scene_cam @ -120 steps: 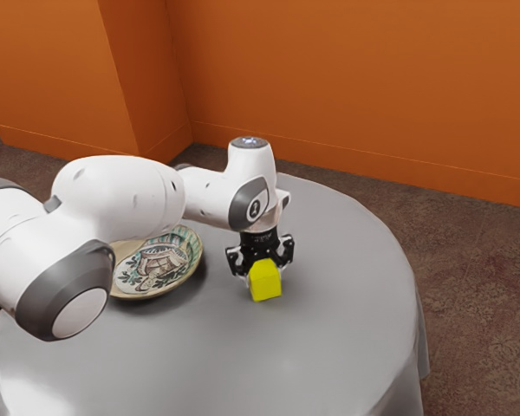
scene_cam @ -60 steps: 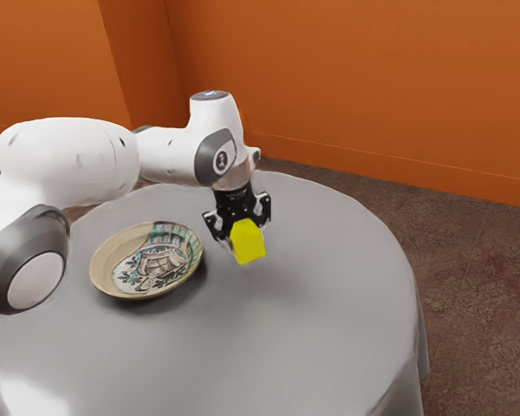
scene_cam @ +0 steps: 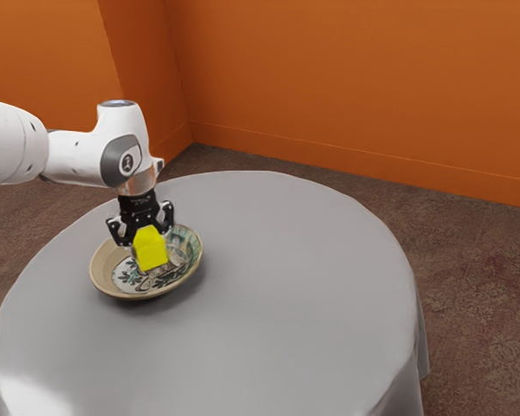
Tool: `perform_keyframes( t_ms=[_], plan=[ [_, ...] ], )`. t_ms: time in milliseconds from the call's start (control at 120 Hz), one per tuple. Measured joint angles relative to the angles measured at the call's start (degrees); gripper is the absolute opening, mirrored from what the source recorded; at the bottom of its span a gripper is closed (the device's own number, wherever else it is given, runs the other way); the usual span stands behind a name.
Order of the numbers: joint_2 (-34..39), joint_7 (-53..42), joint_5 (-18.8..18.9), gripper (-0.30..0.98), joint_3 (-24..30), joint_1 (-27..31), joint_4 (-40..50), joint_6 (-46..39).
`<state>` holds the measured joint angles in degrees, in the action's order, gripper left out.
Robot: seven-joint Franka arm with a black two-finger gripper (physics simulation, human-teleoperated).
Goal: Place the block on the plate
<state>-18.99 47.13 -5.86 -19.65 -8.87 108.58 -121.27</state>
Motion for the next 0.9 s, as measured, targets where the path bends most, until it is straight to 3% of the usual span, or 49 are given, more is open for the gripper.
perform_keyframes(
  t_ms=[117,267,400,500,733,900],
  plan=[
    [-1.5,0.2,0.0,0.42,0.6,1.2,0.1,-1.2],
    [-1.1,0.3,-0.4,0.55,1.8,2.1,0.2,-2.4],
    [4.6,0.3,-0.3,0.61,3.5,2.8,2.1,-2.6],
    [12.1,-0.9,2.1,0.64,5.6,2.9,6.9,-2.3],
    [17.4,-16.1,4.2,0.67,15.0,5.7,4.1,4.7],
    [17.9,-27.4,4.1,0.68,17.7,3.9,-9.0,17.1]
  ],
)
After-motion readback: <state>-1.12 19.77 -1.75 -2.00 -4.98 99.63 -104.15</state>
